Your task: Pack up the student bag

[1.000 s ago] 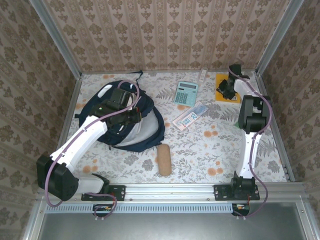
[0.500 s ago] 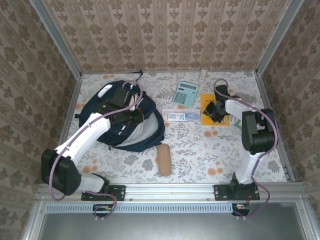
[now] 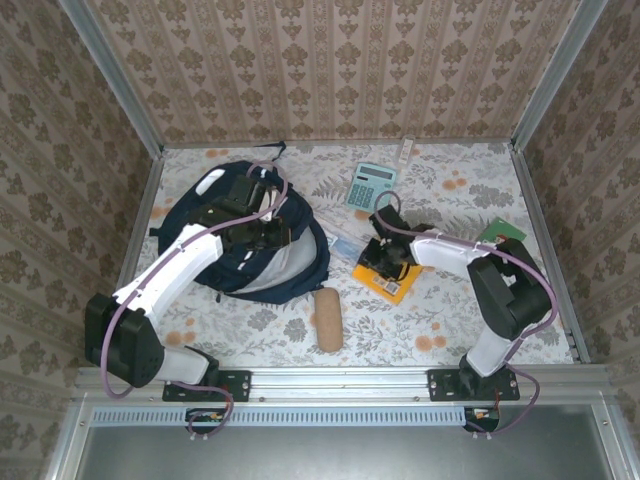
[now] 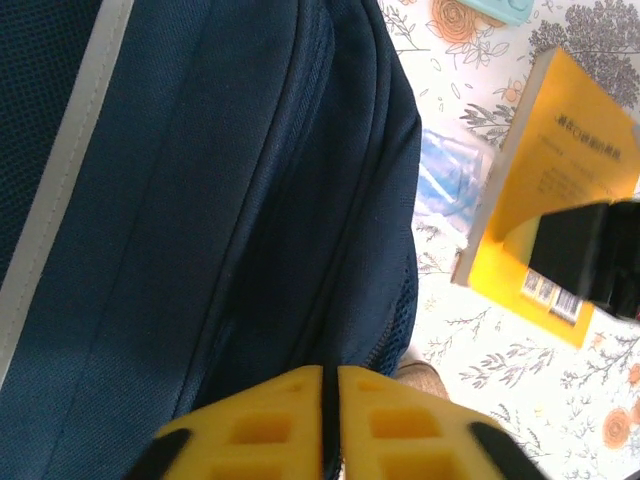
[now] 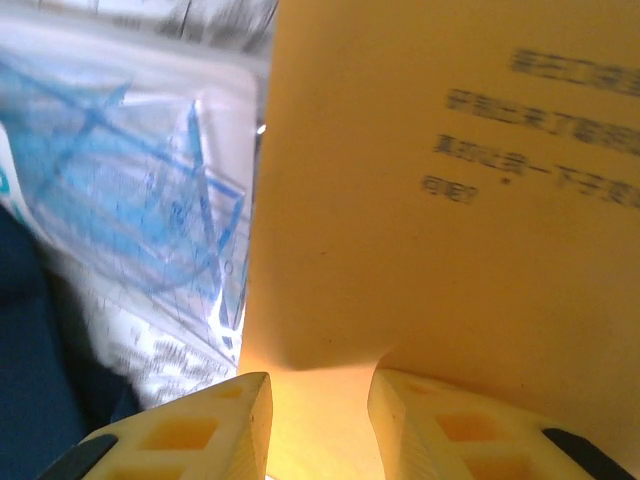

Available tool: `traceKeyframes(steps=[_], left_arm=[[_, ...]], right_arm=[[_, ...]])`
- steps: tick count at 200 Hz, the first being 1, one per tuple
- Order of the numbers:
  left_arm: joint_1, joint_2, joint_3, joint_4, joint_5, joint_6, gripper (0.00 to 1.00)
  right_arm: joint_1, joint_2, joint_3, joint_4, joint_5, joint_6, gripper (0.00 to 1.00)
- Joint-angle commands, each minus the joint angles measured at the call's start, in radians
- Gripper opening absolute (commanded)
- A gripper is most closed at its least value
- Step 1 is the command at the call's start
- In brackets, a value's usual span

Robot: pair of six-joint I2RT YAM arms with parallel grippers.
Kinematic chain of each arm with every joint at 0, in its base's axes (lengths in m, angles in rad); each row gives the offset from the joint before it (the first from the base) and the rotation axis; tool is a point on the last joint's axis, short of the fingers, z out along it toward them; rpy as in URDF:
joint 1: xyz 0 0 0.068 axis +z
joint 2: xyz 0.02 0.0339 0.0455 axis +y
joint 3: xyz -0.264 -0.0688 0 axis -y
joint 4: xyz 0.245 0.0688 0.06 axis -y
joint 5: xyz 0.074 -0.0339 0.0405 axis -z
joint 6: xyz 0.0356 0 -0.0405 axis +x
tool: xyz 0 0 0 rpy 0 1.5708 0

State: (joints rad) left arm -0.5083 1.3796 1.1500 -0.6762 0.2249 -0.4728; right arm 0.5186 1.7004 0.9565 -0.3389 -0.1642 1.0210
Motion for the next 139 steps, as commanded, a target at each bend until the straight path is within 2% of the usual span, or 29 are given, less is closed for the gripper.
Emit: traceKeyframes(steps=[1, 7, 24, 61, 92, 111, 139], left_arm=[[0.001, 0.002, 0.039, 0.032, 0.01, 0.007, 0.28], [-0.005, 0.005, 0.047, 0.032, 0.01, 0.008, 0.34], [-0.027, 0.018, 0.077, 0.029, 0.005, 0.005, 0.38], [-0.119, 0.101, 0.164, 0.058, 0.002, -0.013, 0.42], [-0.184, 0.23, 0.254, 0.081, 0.025, -0.024, 0.46], [-0.22, 0.314, 0.294, 0.119, 0.064, -0.029, 0.46], [-0.267, 0.464, 0.393, 0.113, 0.111, -0.001, 0.45]], right_arm=[[0.055, 0.031, -0.059, -0.084, -0.003, 0.076, 0.35], [0.06, 0.025, -0.058, -0.088, -0.002, 0.072, 0.35], [0.061, -0.01, -0.044, -0.117, 0.03, 0.04, 0.37], [0.031, -0.144, -0.003, -0.19, 0.127, -0.069, 0.47], [-0.022, -0.271, -0.068, -0.219, 0.192, -0.1, 0.56], [-0.066, -0.349, -0.141, -0.204, 0.194, -0.11, 0.56], [-0.13, -0.433, -0.282, -0.048, 0.142, -0.113, 0.5]])
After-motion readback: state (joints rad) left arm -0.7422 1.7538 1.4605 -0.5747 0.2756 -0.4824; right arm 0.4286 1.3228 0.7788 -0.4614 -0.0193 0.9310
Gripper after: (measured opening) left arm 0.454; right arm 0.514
